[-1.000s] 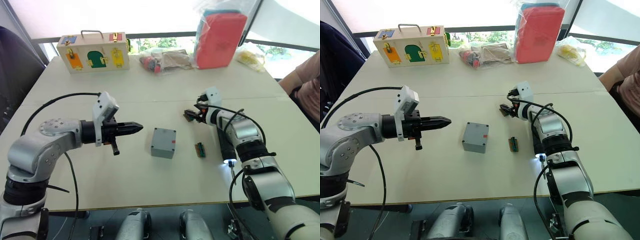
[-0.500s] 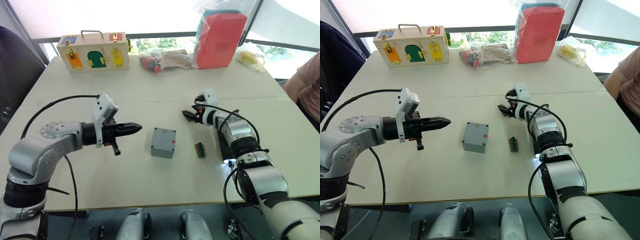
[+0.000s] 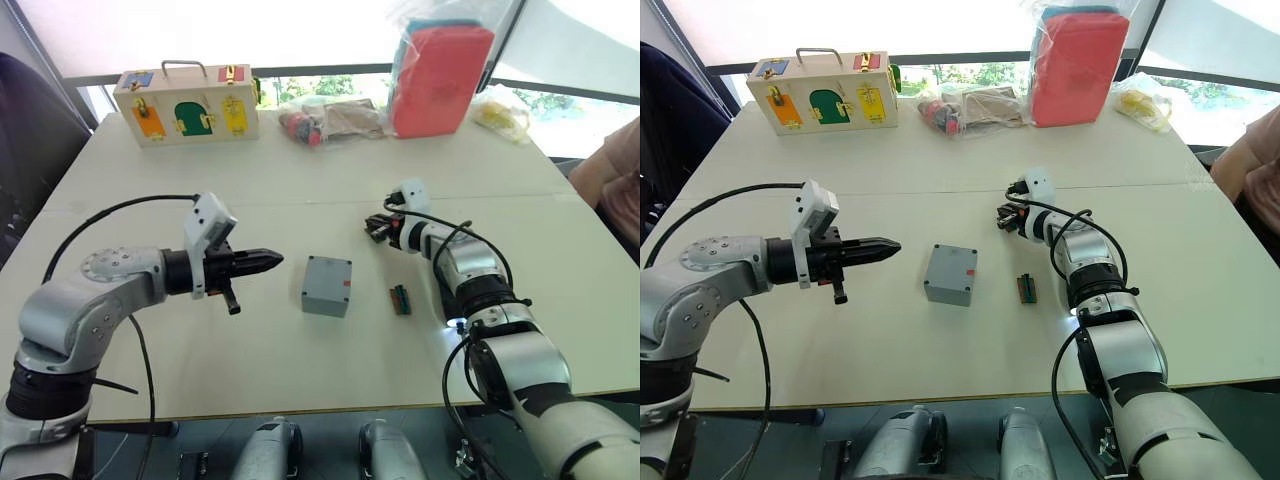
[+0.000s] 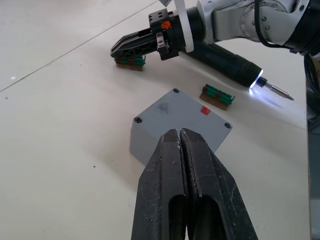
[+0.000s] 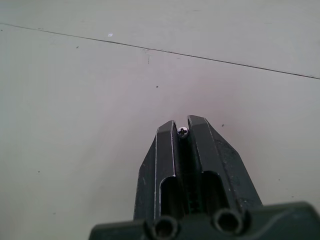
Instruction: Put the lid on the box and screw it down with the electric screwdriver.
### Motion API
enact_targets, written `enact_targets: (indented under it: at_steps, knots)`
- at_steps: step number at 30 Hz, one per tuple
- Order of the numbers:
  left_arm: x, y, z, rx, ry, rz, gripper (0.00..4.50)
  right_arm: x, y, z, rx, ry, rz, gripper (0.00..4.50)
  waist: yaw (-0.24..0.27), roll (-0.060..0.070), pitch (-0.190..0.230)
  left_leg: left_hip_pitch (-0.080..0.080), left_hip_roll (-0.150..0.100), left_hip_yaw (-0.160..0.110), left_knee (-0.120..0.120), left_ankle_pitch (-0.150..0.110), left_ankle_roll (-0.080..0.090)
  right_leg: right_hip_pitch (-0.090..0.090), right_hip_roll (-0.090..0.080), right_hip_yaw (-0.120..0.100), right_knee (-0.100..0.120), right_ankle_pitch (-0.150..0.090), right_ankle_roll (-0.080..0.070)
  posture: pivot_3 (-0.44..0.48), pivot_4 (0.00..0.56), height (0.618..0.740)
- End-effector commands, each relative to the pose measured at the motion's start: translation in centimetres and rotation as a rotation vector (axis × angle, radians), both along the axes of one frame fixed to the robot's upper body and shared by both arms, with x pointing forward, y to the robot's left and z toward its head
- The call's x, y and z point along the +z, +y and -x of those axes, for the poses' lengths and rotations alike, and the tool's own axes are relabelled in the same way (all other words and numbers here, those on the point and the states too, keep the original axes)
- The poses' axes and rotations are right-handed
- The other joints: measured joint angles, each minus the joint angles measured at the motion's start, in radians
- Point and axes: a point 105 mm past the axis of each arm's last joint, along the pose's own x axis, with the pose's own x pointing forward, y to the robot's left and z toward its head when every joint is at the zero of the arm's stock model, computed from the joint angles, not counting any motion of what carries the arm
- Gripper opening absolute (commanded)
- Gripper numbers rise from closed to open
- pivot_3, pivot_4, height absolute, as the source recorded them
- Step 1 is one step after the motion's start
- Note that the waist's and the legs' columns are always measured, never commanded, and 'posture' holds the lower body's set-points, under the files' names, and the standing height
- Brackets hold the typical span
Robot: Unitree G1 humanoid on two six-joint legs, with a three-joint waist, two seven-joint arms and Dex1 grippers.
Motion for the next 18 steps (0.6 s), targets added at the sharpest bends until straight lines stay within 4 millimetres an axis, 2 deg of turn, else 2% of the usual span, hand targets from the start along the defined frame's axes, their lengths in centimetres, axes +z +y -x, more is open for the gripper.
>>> enact_targets:
  at_steps: [1, 7, 10, 18]
  knots:
    - [0.6, 0.0, 0.2, -0.012, -0.037, 0.002, 0.0, 2.9, -0.3, 0.0, 0.027, -0.102, 0.002, 0.01, 0.0, 0.0, 0.0, 0.0, 0.0, 0.0, 0.0, 0.0, 0.0, 0.0, 0.0, 0.0, 0.0, 0.0, 0.0, 0.0, 0.15, 0.74]
    - [0.3, 0.2, 0.2, -0.014, -0.02, 0.009, 0.0, 4.9, -0.4, 0.9, 0.074, -0.153, -0.02, 0.01, 0.0, 0.0, 0.0, 0.0, 0.0, 0.0, 0.0, 0.0, 0.0, 0.0, 0.0, 0.0, 0.0, 0.0, 0.0, 0.0, 0.15, 0.74]
    - [0.2, 0.2, 0.1, -0.015, -0.016, 0.01, 0.0, 4.9, -0.4, 1.3, 0.079, -0.141, -0.027, 0.01, 0.001, 0.0, 0.0, 0.0, 0.0, 0.0, 0.0, 0.0, 0.0, 0.0, 0.0, 0.0, 0.0, 0.0, 0.0, 0.0, 0.15, 0.74]
    - [0.0, 0.0, -0.2, -0.023, -0.015, 0.01, 0.0, 1.6, 0.1, 2.1, 0.099, -0.051, -0.01, 0.01, 0.002, 0.0, 0.0, 0.0, 0.0, 0.0, 0.0, 0.0, 0.0, 0.0, 0.0, 0.0, 0.0, 0.0, 0.0, 0.0, 0.15, 0.74]
